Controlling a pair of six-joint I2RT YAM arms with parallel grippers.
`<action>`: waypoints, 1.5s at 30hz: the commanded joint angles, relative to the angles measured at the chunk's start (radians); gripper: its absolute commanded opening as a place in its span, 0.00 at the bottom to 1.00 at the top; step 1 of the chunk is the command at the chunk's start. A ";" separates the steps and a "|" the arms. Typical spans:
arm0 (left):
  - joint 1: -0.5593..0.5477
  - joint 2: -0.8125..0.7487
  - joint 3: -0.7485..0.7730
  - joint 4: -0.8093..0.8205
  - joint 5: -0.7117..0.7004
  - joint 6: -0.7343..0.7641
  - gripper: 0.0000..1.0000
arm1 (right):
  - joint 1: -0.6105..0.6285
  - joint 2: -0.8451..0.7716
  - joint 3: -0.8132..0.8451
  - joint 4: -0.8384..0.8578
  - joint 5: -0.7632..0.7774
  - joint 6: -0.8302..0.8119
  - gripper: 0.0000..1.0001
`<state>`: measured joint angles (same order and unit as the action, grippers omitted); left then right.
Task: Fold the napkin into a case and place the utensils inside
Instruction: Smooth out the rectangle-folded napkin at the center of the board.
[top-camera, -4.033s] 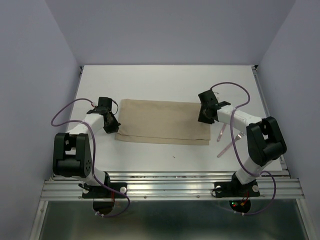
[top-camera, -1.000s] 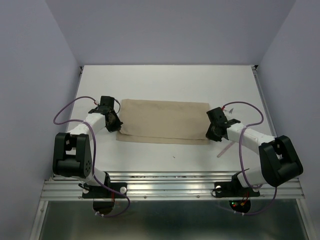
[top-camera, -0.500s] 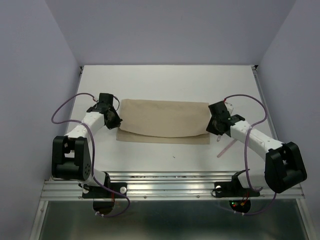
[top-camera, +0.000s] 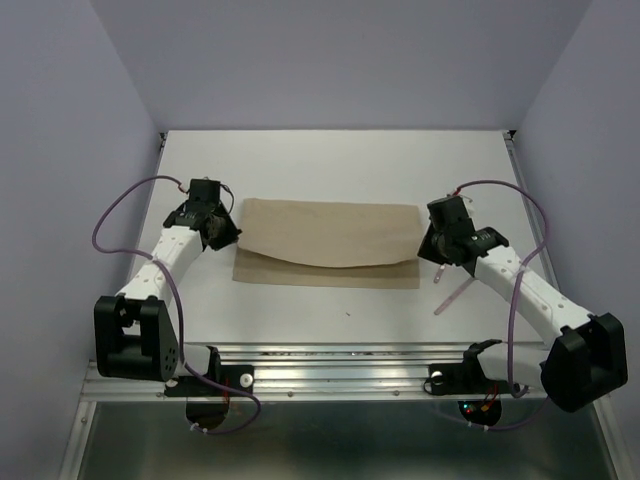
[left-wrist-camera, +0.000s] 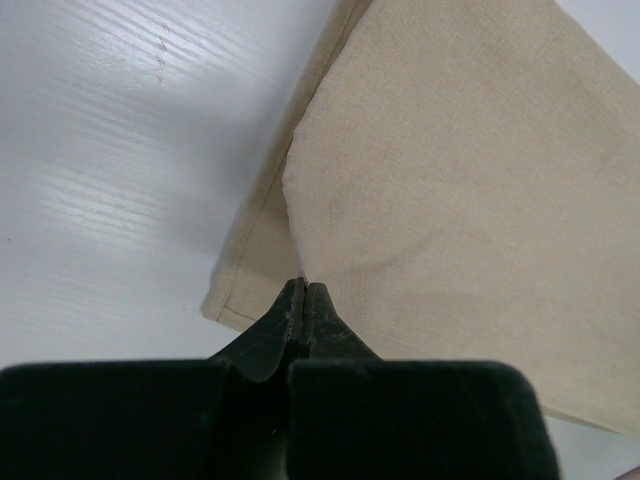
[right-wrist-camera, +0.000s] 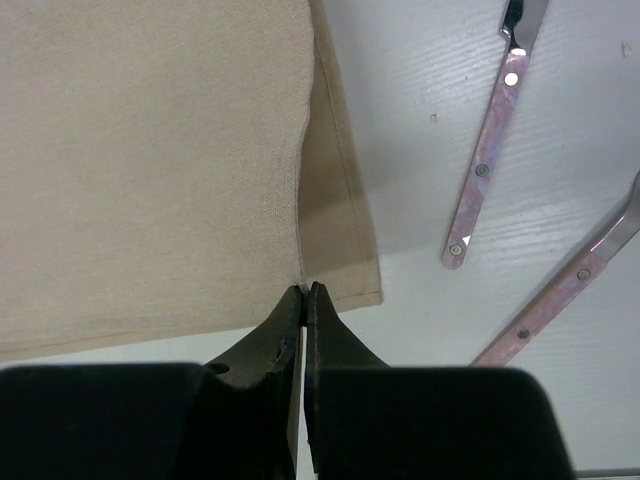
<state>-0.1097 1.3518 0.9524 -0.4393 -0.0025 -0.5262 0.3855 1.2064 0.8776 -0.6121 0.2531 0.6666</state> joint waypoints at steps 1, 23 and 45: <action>0.007 -0.051 -0.015 -0.019 -0.004 0.017 0.00 | -0.005 -0.053 -0.017 -0.051 -0.023 0.016 0.01; 0.008 0.033 -0.149 0.076 0.044 -0.044 0.00 | -0.005 -0.014 -0.250 0.104 -0.097 0.136 0.01; 0.085 -0.031 -0.159 0.042 0.098 -0.004 0.00 | -0.005 -0.162 -0.264 0.032 -0.164 0.188 0.01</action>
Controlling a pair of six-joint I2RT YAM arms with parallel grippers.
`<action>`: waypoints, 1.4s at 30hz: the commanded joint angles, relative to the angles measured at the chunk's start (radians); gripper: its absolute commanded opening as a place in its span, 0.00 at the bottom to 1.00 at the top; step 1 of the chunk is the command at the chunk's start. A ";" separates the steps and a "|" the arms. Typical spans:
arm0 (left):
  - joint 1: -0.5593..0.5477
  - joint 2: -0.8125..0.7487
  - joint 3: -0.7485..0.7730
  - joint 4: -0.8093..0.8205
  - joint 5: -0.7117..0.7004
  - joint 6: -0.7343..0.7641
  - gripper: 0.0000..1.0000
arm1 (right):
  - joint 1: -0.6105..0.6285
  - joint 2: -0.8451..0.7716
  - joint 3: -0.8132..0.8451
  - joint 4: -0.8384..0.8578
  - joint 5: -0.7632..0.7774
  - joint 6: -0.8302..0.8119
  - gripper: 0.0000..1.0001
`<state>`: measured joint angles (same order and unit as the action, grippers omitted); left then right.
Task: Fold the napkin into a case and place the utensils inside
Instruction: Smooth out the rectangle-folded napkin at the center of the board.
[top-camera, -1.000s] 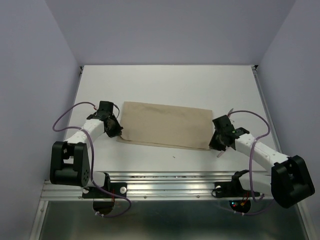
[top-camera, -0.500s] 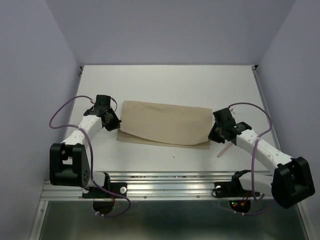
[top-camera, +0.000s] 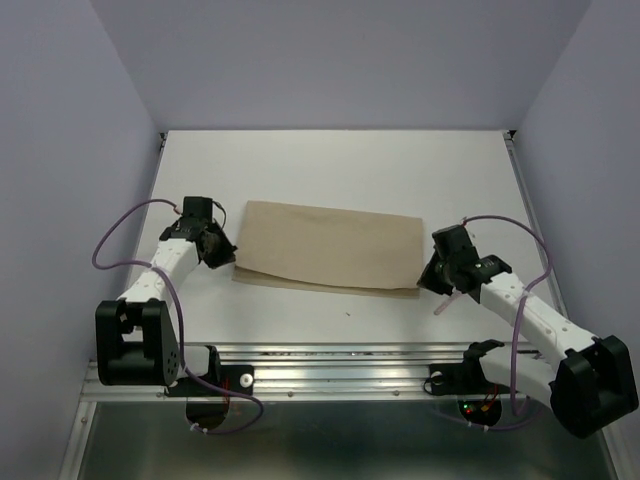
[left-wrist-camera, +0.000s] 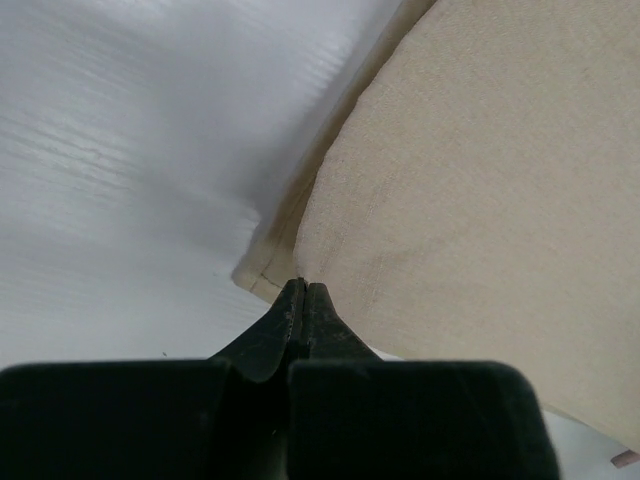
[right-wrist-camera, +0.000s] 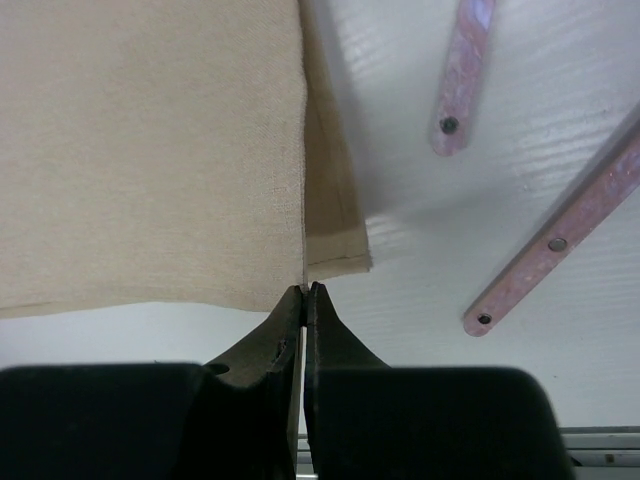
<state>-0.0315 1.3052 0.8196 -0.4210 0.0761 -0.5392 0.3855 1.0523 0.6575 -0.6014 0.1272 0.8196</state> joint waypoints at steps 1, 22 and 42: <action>0.007 0.023 -0.030 0.030 0.017 0.005 0.00 | -0.005 -0.002 -0.055 0.031 -0.043 0.036 0.01; 0.010 -0.058 0.098 -0.077 0.021 0.036 0.00 | -0.005 -0.026 0.063 -0.052 0.054 0.009 0.01; 0.012 -0.023 -0.076 -0.018 0.036 -0.034 0.00 | -0.005 0.006 -0.098 0.037 -0.032 0.049 0.01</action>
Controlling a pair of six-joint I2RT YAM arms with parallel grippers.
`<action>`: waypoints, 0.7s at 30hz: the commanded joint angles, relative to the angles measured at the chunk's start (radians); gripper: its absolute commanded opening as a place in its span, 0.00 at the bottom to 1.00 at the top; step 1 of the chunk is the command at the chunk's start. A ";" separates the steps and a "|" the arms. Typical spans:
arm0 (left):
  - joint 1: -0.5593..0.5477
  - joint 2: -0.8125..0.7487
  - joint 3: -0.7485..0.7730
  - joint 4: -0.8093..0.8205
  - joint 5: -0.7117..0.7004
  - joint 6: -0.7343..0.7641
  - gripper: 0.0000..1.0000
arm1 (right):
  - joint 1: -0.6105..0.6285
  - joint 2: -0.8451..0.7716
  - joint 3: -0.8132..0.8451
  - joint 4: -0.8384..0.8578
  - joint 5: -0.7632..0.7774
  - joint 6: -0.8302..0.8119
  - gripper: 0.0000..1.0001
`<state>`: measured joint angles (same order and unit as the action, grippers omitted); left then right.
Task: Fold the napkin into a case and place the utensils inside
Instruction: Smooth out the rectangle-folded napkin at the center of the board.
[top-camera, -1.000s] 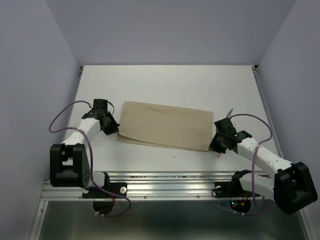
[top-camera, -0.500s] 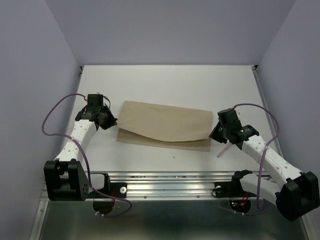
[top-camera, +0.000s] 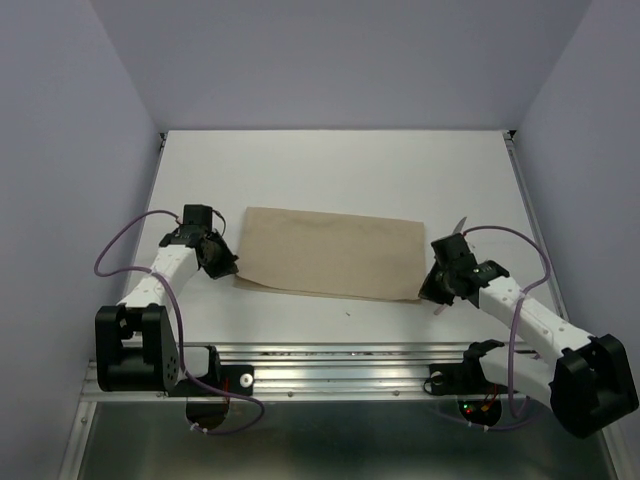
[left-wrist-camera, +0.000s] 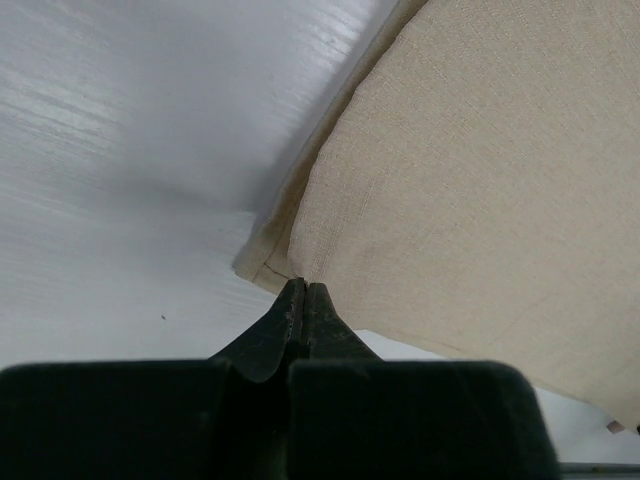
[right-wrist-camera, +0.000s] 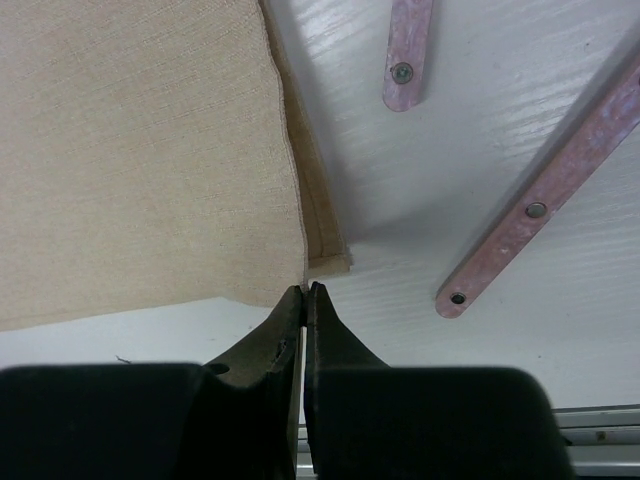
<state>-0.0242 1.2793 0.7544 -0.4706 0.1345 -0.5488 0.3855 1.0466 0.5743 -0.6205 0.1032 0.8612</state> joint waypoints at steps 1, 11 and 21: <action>0.003 0.020 -0.013 0.035 -0.024 -0.026 0.00 | -0.005 0.016 -0.019 0.061 -0.008 0.007 0.01; 0.004 -0.012 -0.009 0.003 -0.026 -0.053 0.00 | -0.005 0.050 -0.007 0.082 -0.002 0.001 0.01; 0.004 -0.112 0.158 -0.138 -0.070 -0.011 0.00 | -0.005 -0.051 0.125 -0.057 0.119 -0.002 0.01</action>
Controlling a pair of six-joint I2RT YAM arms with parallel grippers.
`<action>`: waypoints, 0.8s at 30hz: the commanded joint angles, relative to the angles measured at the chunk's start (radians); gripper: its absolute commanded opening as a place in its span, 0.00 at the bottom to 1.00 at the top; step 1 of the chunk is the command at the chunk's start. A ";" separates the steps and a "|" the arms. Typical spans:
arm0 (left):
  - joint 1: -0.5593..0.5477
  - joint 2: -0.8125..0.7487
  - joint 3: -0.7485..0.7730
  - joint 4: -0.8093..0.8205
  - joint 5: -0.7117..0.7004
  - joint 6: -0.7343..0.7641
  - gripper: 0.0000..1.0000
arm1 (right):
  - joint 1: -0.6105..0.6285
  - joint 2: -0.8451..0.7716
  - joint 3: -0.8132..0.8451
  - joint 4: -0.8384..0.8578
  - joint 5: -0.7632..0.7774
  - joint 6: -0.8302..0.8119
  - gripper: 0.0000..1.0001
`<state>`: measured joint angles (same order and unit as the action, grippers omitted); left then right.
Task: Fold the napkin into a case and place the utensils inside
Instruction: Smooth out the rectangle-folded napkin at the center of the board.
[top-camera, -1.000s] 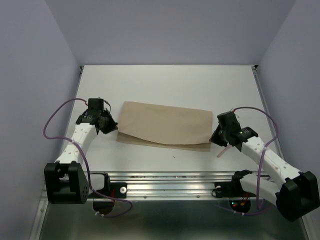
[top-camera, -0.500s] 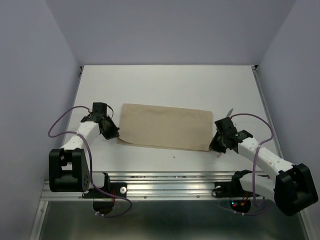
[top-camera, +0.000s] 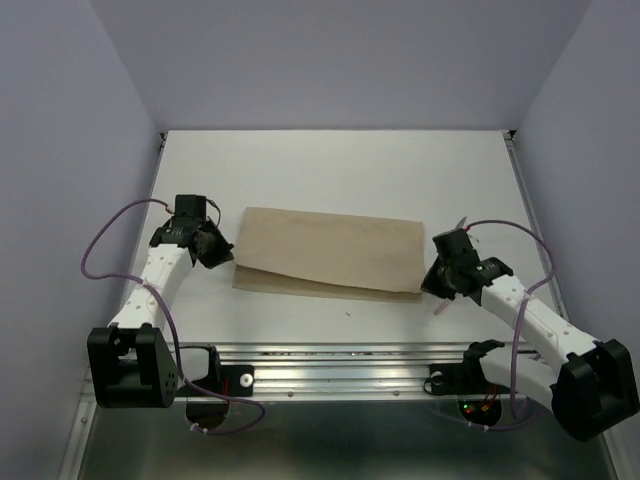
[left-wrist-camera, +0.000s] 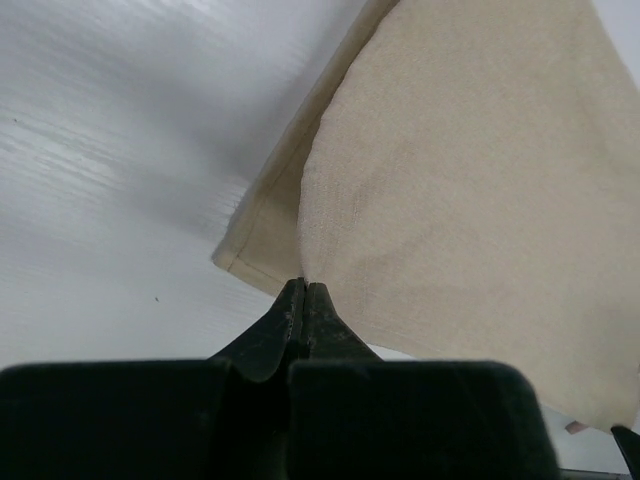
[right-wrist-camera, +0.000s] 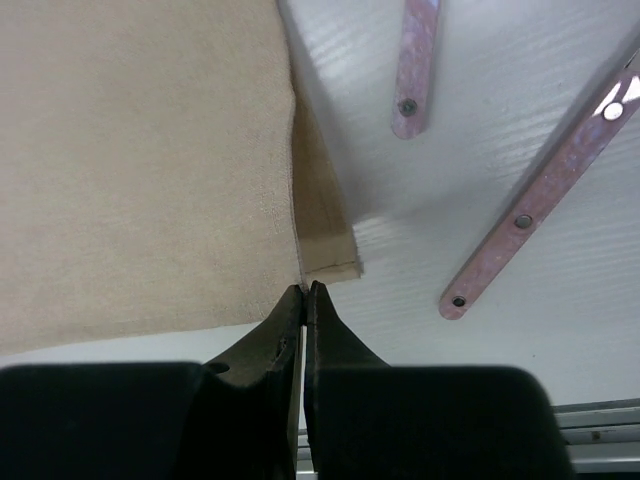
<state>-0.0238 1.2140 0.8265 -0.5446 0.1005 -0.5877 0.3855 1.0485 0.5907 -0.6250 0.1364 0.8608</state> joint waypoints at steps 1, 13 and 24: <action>0.004 -0.057 0.097 -0.072 -0.036 0.028 0.00 | -0.005 -0.061 0.124 -0.065 0.094 -0.005 0.01; 0.004 -0.085 -0.081 0.010 0.039 -0.021 0.00 | -0.005 -0.053 0.060 -0.027 0.051 0.012 0.01; 0.004 0.044 -0.144 0.140 0.059 -0.052 0.00 | -0.005 0.010 -0.015 0.036 0.071 0.004 0.02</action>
<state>-0.0238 1.2488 0.6846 -0.4538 0.1574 -0.6312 0.3855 1.0538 0.5800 -0.6415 0.1833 0.8642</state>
